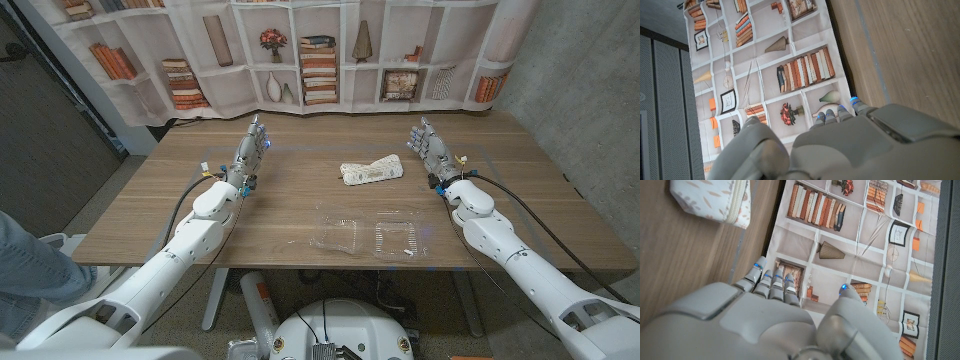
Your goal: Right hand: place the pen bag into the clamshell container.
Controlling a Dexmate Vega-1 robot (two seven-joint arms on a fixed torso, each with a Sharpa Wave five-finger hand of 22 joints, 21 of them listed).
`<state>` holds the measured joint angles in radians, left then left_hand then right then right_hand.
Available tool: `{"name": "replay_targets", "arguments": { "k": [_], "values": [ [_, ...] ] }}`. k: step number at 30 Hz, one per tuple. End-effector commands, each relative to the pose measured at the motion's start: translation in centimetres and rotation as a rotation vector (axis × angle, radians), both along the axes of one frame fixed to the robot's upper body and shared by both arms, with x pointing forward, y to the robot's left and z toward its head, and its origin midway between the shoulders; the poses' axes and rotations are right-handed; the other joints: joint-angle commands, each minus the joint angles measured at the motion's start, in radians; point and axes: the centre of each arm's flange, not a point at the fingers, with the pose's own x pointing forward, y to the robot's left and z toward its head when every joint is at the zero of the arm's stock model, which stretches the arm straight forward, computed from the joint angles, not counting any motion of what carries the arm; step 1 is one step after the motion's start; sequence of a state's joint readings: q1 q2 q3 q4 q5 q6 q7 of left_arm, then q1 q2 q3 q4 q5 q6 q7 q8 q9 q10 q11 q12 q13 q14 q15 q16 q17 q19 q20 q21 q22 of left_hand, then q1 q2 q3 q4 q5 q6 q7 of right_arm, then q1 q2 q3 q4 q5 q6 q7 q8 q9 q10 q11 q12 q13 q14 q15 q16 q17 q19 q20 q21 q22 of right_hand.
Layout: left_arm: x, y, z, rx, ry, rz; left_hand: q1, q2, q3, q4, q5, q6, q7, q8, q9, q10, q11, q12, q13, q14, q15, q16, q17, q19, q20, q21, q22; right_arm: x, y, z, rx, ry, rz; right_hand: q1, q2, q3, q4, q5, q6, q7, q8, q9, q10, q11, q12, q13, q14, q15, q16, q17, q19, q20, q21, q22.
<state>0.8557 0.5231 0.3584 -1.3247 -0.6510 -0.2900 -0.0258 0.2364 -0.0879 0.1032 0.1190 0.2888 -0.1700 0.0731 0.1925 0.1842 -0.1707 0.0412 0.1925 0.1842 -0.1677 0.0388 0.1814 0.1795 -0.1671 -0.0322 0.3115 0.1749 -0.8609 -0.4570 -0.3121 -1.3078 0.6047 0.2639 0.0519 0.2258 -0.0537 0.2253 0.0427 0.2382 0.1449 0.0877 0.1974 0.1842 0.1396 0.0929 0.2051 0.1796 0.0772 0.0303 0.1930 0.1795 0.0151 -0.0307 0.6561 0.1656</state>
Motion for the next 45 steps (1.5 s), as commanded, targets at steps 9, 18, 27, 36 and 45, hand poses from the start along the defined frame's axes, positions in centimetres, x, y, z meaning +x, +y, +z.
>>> {"name": "replay_targets", "arguments": {
  "k": [9, 18, 27, 36, 45],
  "values": [
    [-0.2, -0.1, -0.1, 0.025, 0.014, -0.003, 0.011, 0.004, -0.004, 0.006, 0.009, -0.018, 0.000, 0.006, 0.004, -0.025, 0.001, 0.009, 0.004, -0.097, 0.005, 0.006, 0.003, -0.147, -0.008, 0.000, 0.002, -0.5, 0.4, -0.3, 0.008, 0.001, 0.003, 0.012, 0.002, 0.006, -0.001, 0.005, 0.011, -0.005, 0.003, 0.002, 0.013, -0.001, 0.006, 0.003, 0.011, 0.001, 0.003, 0.001, 0.006, -0.023, -0.004, 0.003],
    [-0.3, -0.2, 0.1, 0.029, 0.011, -0.007, 0.013, 0.006, -0.005, 0.006, 0.011, -0.012, 0.002, 0.008, 0.004, -0.023, 0.000, 0.010, 0.003, -0.094, 0.004, 0.007, 0.003, -0.145, -0.004, -0.004, 0.002, -1.1, 0.3, 0.0, -0.001, -0.017, -0.008, 0.017, 0.005, 0.008, -0.005, 0.006, 0.013, -0.006, 0.002, 0.002, 0.016, -0.006, 0.006, 0.003, 0.016, -0.003, 0.004, 0.001, 0.011, -0.024, -0.010, 0.003],
    [-0.4, -0.4, 0.2, 0.043, 0.018, -0.004, 0.015, 0.009, -0.006, 0.005, 0.013, -0.006, 0.002, 0.010, 0.004, -0.016, -0.003, 0.013, 0.003, -0.087, 0.003, 0.010, 0.003, -0.143, 0.000, -0.007, 0.002, -1.6, 0.4, 0.7, -0.018, -0.046, -0.004, 0.025, 0.008, 0.010, -0.011, 0.007, 0.019, -0.010, 0.003, 0.002, 0.025, -0.012, 0.009, 0.003, 0.023, -0.003, 0.004, 0.000, 0.018, -0.026, -0.016, 0.003],
    [-0.5, -0.6, 0.2, 0.049, 0.022, -0.002, 0.018, 0.012, -0.007, 0.003, 0.015, 0.001, 0.002, 0.012, 0.004, -0.010, -0.005, 0.015, 0.003, -0.081, 0.002, 0.011, 0.002, -0.140, 0.005, -0.011, 0.003, -2.0, 0.5, 1.1, -0.040, -0.069, 0.006, 0.032, 0.010, 0.012, -0.016, 0.007, 0.022, -0.016, 0.003, 0.003, 0.033, -0.018, 0.011, 0.003, 0.031, -0.007, 0.006, 0.000, 0.028, -0.029, -0.021, 0.004],
    [-1.1, -0.4, 0.5, 0.035, 0.010, 0.012, 0.020, 0.015, -0.008, 0.002, 0.017, 0.005, 0.003, 0.012, 0.004, -0.006, -0.005, 0.016, 0.003, -0.078, 0.003, 0.012, 0.002, -0.138, 0.006, -0.013, 0.003, -2.2, 0.2, 1.5, -0.046, -0.095, -0.007, 0.040, 0.013, 0.014, -0.022, 0.008, 0.034, -0.023, 0.006, 0.003, 0.036, -0.025, 0.011, 0.003, 0.037, -0.016, 0.005, -0.001, 0.037, -0.031, -0.027, 0.004]
  ]
}}
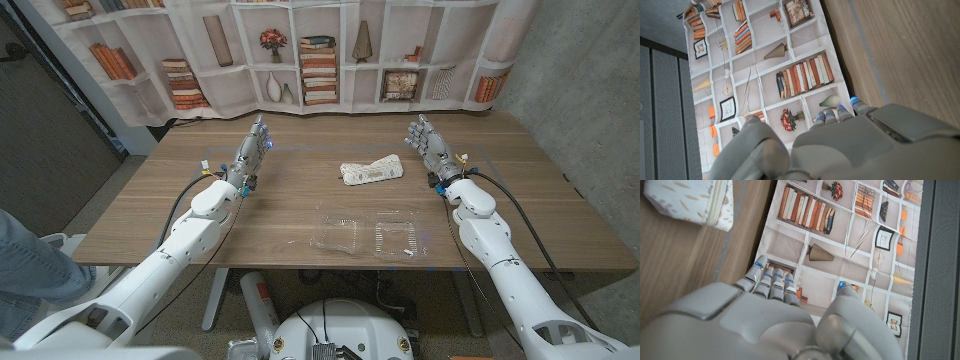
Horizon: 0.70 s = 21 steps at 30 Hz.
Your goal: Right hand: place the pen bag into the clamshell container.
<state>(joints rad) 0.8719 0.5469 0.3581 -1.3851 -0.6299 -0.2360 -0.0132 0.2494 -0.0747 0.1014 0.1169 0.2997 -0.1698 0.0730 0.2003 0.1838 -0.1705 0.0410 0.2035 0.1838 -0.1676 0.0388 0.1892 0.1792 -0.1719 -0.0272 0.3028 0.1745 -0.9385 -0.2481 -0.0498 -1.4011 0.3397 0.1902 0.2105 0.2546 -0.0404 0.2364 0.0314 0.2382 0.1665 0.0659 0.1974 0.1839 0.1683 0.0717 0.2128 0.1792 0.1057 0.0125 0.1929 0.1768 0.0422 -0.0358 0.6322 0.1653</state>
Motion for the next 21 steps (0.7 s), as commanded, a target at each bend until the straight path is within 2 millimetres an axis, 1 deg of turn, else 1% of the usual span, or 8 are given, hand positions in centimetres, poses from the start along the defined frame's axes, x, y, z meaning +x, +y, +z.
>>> {"name": "replay_targets", "arguments": {
  "k": [1, 7, 10, 11, 12, 13, 20, 21],
  "values": [
    [-0.58, 0.20, 0.29, -0.007, -0.009, 0.015, 0.007, 0.002, -0.006, 0.004, 0.006, 0.004, 0.003, 0.004, 0.004, -0.006, -0.004, 0.005, 0.003, -0.078, 0.003, 0.004, 0.003, -0.134, 0.001, -0.005, 0.003, -0.43, -0.29, 0.49, -0.018, -0.034, -0.010, 0.011, 0.001, 0.003, -0.011, 0.008, 0.013, -0.001, 0.006, 0.003, 0.008, -0.004, 0.003, 0.003, 0.008, 0.001, 0.005, 0.002, 0.010, -0.026, -0.004, 0.004],
    [-0.78, 0.21, 0.33, -0.002, -0.011, 0.019, 0.009, 0.005, -0.006, 0.004, 0.007, 0.008, 0.004, 0.005, 0.004, -0.004, -0.007, 0.006, 0.003, -0.077, 0.003, 0.004, 0.003, -0.134, 0.002, -0.007, 0.003, -0.52, -0.27, 0.59, -0.032, -0.044, -0.012, 0.016, 0.003, 0.005, -0.014, 0.008, 0.014, -0.002, 0.006, 0.003, 0.010, -0.006, 0.003, 0.003, 0.011, 0.000, 0.005, 0.002, 0.014, -0.026, -0.007, 0.004],
    [-0.78, 0.20, 0.31, -0.002, -0.009, 0.018, 0.010, 0.006, -0.006, 0.004, 0.007, 0.008, 0.004, 0.005, 0.004, -0.004, -0.006, 0.005, 0.003, -0.077, 0.003, 0.004, 0.003, -0.134, 0.002, -0.008, 0.003, -0.63, -0.17, 0.73, -0.045, -0.055, -0.015, 0.018, 0.004, 0.006, -0.016, 0.009, 0.018, -0.005, 0.006, 0.003, 0.011, -0.011, 0.003, 0.003, 0.013, -0.002, 0.005, 0.002, 0.017, -0.026, -0.009, 0.004],
    [-0.78, 0.20, 0.26, -0.003, -0.009, 0.017, 0.010, 0.006, -0.006, 0.003, 0.007, 0.008, 0.004, 0.005, 0.004, -0.004, -0.006, 0.005, 0.003, -0.076, 0.003, 0.004, 0.003, -0.134, 0.002, -0.008, 0.003, -0.67, -0.13, 0.78, -0.040, -0.057, -0.018, 0.021, 0.005, 0.006, -0.017, 0.009, 0.020, -0.007, 0.006, 0.003, 0.014, -0.011, 0.004, 0.003, 0.018, -0.006, 0.006, 0.002, 0.023, -0.029, -0.010, 0.004],
    [-0.78, 0.20, 0.22, -0.004, -0.009, 0.017, 0.010, 0.006, -0.006, 0.003, 0.008, 0.008, 0.004, 0.005, 0.004, -0.004, -0.006, 0.005, 0.003, -0.076, 0.002, 0.004, 0.002, -0.134, 0.002, -0.009, 0.003, -0.71, -0.10, 0.83, -0.038, -0.060, -0.019, 0.023, 0.006, 0.006, -0.020, 0.008, 0.026, -0.010, 0.007, 0.003, 0.026, -0.013, 0.007, 0.003, 0.034, -0.011, 0.010, 0.002, 0.042, -0.034, -0.010, 0.004],
    [-0.78, 0.19, 0.19, -0.002, -0.009, 0.017, 0.010, 0.007, -0.006, 0.003, 0.008, 0.008, 0.002, 0.005, 0.004, -0.003, -0.006, 0.006, 0.003, -0.076, 0.002, 0.004, 0.002, -0.134, 0.002, -0.009, 0.003, -0.77, -0.06, 0.89, -0.042, -0.063, -0.018, 0.025, 0.006, 0.006, -0.022, 0.008, 0.032, -0.014, 0.009, 0.003, 0.037, -0.015, 0.011, 0.003, 0.041, -0.013, 0.012, 0.002, 0.046, -0.035, -0.012, 0.004],
    [-0.96, 0.39, 0.03, 0.000, -0.008, 0.021, 0.013, 0.010, -0.006, 0.002, 0.009, 0.011, 0.002, 0.005, 0.004, 0.000, -0.006, 0.006, 0.003, -0.075, 0.003, 0.004, 0.002, -0.133, 0.003, -0.011, 0.004, -1.31, 0.28, 1.45, -0.084, -0.090, -0.038, 0.028, 0.005, 0.006, -0.025, 0.007, 0.037, -0.017, 0.009, 0.003, 0.044, -0.017, 0.012, 0.002, 0.047, -0.013, 0.011, 0.002, 0.053, -0.037, -0.016, 0.005],
    [-0.98, 0.39, 0.03, 0.000, -0.009, 0.022, 0.013, 0.010, -0.006, 0.002, 0.009, 0.011, 0.002, 0.005, 0.004, 0.000, -0.007, 0.006, 0.003, -0.075, 0.003, 0.004, 0.002, -0.133, 0.003, -0.011, 0.004, -1.37, 0.31, 1.49, -0.088, -0.091, -0.043, 0.028, 0.005, 0.006, -0.026, 0.007, 0.038, -0.016, 0.008, 0.003, 0.043, -0.022, 0.011, 0.002, 0.045, -0.013, 0.010, 0.002, 0.053, -0.037, -0.018, 0.005]
  ]
}}
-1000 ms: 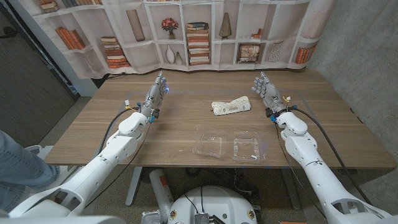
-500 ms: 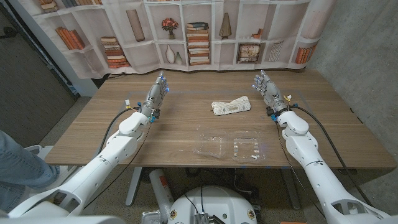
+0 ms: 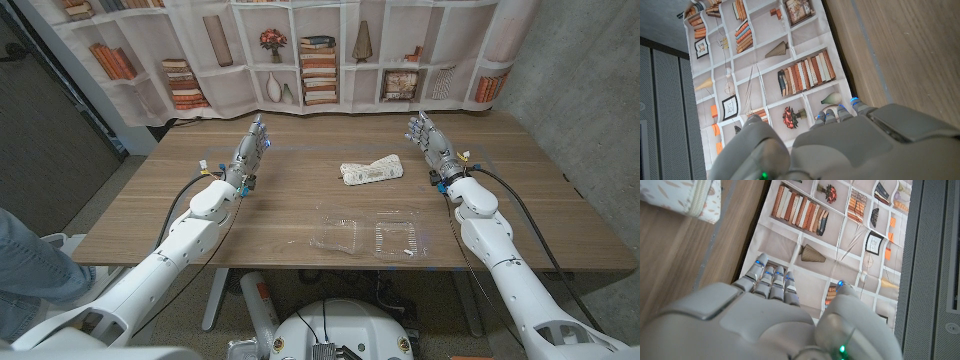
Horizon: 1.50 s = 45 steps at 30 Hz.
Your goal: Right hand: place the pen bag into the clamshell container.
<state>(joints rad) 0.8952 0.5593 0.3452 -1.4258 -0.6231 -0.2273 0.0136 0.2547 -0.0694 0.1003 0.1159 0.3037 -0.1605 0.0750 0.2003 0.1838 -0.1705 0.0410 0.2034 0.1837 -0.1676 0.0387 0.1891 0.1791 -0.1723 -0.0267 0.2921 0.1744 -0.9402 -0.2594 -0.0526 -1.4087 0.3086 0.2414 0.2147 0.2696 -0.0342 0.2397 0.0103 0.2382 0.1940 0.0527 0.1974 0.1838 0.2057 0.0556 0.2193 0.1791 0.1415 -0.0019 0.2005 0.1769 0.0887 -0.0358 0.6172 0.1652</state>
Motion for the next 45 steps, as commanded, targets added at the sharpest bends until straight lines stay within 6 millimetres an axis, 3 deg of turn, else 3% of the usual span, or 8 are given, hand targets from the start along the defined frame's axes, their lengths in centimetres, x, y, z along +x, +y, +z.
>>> {"name": "replay_targets", "arguments": {
  "k": [1, 45],
  "values": [
    [-0.3, 0.2, -0.1, 0.004, -0.002, 0.006, 0.008, 0.005, -0.005, 0.003, 0.005, 0.002, 0.001, 0.005, 0.004, 0.000, -0.006, 0.006, 0.003, -0.074, 0.003, 0.004, 0.002, -0.132, 0.002, -0.001, 0.004, -0.7, 0.4, 0.7, -0.049, -0.037, -0.030, 0.014, -0.001, 0.003, -0.005, 0.007, 0.010, -0.003, 0.008, 0.003, 0.004, -0.006, 0.004, 0.003, 0.009, 0.002, 0.002, 0.002, 0.005, -0.036, -0.004, 0.005],
    [-0.5, 0.2, 0.4, 0.037, 0.000, 0.007, 0.022, 0.023, -0.005, -0.001, 0.008, 0.020, -0.001, 0.008, 0.004, 0.017, -0.007, 0.010, 0.003, -0.064, 0.001, 0.004, 0.002, -0.125, 0.008, -0.014, 0.004, -2.4, 2.2, 2.2, -0.253, -0.164, -0.127, 0.046, 0.010, 0.013, -0.029, 0.008, 0.016, -0.026, 0.004, 0.004, 0.008, -0.023, -0.001, 0.003, 0.008, -0.009, -0.007, 0.000, 0.009, -0.038, -0.036, 0.005]
  ]
}}
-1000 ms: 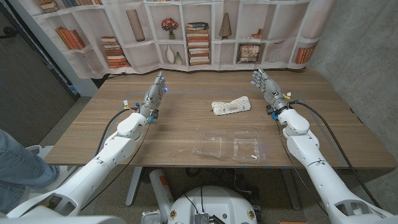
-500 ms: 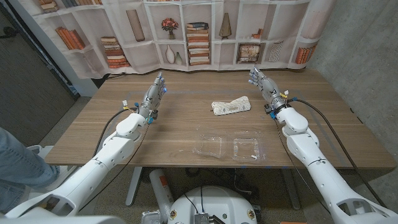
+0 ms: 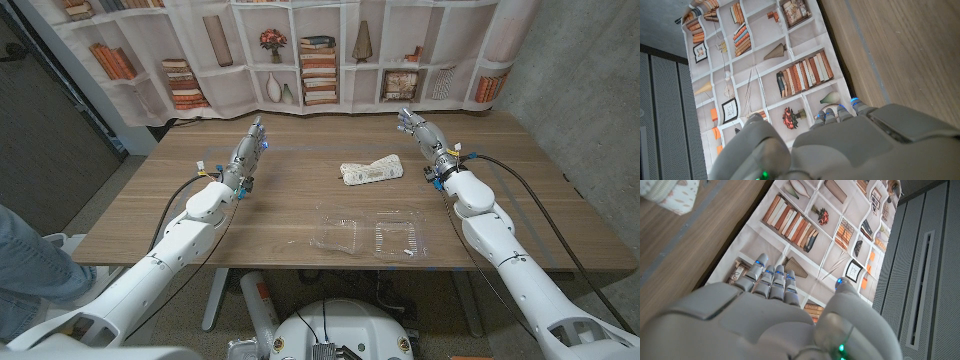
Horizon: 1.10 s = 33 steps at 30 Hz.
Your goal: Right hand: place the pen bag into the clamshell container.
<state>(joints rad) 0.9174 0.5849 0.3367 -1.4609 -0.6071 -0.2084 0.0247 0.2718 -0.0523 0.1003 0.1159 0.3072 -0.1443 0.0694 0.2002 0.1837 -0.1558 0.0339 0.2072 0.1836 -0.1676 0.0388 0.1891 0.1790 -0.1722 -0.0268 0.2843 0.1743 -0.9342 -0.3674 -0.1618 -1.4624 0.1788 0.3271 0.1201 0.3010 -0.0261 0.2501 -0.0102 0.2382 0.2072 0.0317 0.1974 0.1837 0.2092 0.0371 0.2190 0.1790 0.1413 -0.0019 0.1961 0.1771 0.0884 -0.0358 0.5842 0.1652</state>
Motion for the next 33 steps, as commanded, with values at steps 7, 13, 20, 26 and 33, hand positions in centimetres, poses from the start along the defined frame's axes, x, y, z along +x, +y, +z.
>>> {"name": "replay_targets", "arguments": {
  "k": [7, 13, 20, 26, 33],
  "values": [
    [0.4, -0.4, 0.6, 0.010, -0.002, -0.013, 0.006, 0.008, -0.005, -0.002, 0.005, 0.005, 0.005, 0.007, 0.005, 0.003, 0.001, 0.006, 0.003, -0.064, 0.001, 0.003, 0.002, -0.125, 0.008, -0.008, 0.005, -0.8, 0.2, 0.0, -0.043, -0.075, -0.051, 0.028, 0.003, 0.007, -0.018, 0.009, 0.015, -0.014, 0.007, 0.004, 0.020, -0.017, 0.004, 0.003, 0.022, -0.018, 0.001, 0.000, 0.020, -0.040, -0.008, 0.005],
    [0.6, -0.5, 0.6, 0.019, 0.004, -0.010, 0.008, 0.010, -0.005, -0.002, 0.005, 0.005, 0.005, 0.007, 0.005, 0.003, 0.001, 0.005, 0.003, -0.063, 0.001, 0.003, 0.002, -0.125, 0.009, -0.010, 0.005, -0.8, 0.2, 0.1, -0.055, -0.085, -0.061, 0.033, 0.003, 0.008, -0.022, 0.010, 0.021, -0.019, 0.008, 0.004, 0.025, -0.020, 0.005, 0.003, 0.023, -0.020, 0.000, 0.000, 0.023, -0.041, -0.012, 0.005],
    [1.0, -0.7, 0.7, 0.022, 0.010, -0.013, 0.010, 0.011, -0.006, -0.003, 0.005, 0.007, 0.003, 0.007, 0.005, 0.005, 0.000, 0.005, 0.003, -0.062, 0.001, 0.003, 0.002, -0.125, 0.009, -0.013, 0.005, -1.0, 0.4, 0.4, -0.086, -0.104, -0.089, 0.037, 0.003, 0.009, -0.026, 0.010, 0.021, -0.019, 0.007, 0.004, 0.025, -0.021, 0.004, 0.003, 0.024, -0.021, -0.001, 0.000, 0.025, -0.042, -0.017, 0.005],
    [1.3, -0.9, 0.9, 0.025, 0.008, -0.019, 0.011, 0.013, -0.007, -0.003, 0.005, 0.006, 0.004, 0.006, 0.005, 0.005, 0.001, 0.005, 0.003, -0.063, 0.001, 0.002, 0.002, -0.124, 0.009, -0.015, 0.005, -0.9, 0.6, 0.7, -0.110, -0.114, -0.099, 0.040, 0.002, 0.009, -0.029, 0.011, 0.021, -0.021, 0.006, 0.004, 0.026, -0.022, 0.003, 0.003, 0.024, -0.022, -0.002, 0.001, 0.026, -0.042, -0.022, 0.005],
    [1.6, -0.9, 1.0, 0.027, 0.011, -0.019, 0.012, 0.014, -0.007, -0.004, 0.005, 0.008, 0.003, 0.006, 0.005, 0.005, 0.000, 0.004, 0.003, -0.062, 0.000, 0.002, 0.002, -0.124, 0.010, -0.017, 0.005, -1.0, 0.9, 0.9, -0.136, -0.129, -0.116, 0.042, 0.002, 0.009, -0.031, 0.011, 0.021, -0.023, 0.005, 0.004, 0.026, -0.023, 0.002, 0.004, 0.025, -0.022, -0.003, 0.001, 0.027, -0.041, -0.026, 0.005]
  ]
}}
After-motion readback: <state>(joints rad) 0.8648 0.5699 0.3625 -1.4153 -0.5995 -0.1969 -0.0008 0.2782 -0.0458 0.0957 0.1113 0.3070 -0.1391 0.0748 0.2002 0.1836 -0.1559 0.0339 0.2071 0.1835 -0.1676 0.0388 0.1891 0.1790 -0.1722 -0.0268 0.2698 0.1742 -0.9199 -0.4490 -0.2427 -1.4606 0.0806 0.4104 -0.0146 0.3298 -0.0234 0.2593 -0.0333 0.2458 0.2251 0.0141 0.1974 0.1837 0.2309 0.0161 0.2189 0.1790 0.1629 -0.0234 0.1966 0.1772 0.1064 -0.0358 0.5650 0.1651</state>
